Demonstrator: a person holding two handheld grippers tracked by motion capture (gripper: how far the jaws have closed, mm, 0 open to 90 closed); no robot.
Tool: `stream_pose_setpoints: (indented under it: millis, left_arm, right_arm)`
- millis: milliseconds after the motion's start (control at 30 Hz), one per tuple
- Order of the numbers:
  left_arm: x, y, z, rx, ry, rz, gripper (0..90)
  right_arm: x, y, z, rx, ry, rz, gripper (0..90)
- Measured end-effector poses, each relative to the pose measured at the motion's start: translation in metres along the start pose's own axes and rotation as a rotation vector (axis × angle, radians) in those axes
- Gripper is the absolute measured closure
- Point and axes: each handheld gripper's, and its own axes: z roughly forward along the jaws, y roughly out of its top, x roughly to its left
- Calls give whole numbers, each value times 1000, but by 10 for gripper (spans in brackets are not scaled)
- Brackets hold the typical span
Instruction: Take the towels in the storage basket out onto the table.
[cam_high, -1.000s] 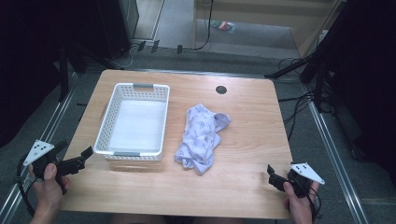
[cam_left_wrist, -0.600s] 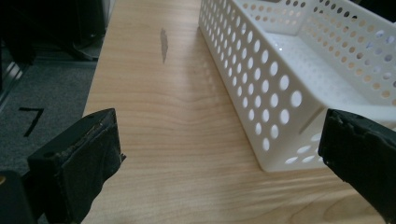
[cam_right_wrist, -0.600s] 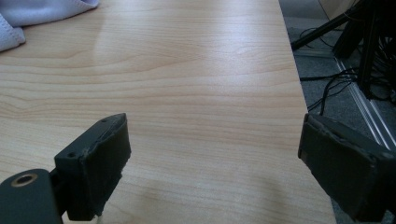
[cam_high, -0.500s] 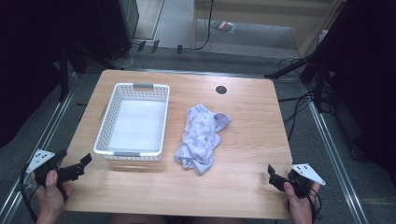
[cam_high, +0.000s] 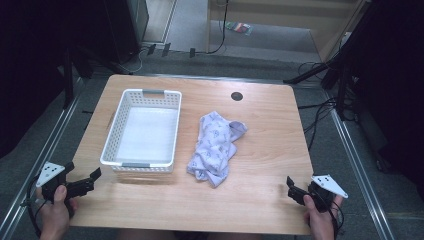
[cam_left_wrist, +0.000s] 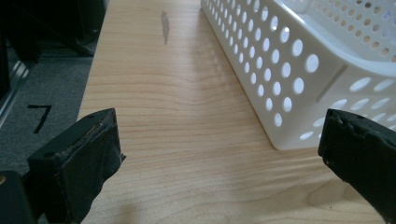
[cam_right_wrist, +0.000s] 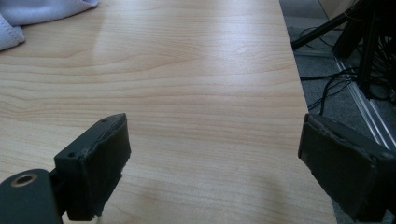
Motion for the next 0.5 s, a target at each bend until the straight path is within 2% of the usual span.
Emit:
stream_pose_setpoints:
  millis: [200,400,500]
  left_arm:
    - [1,0,2,-5,15,-25,0]
    - [-4,-1,4,3,19,19,0]
    - [-3,-1,4,-6,21,8,0]
  right_arm:
    - [-1,0,-1,-4,7,9,92]
    - [-1,0,0,-3,24,-12,89]
    - [-1,0,0,-1,32,-9,81]
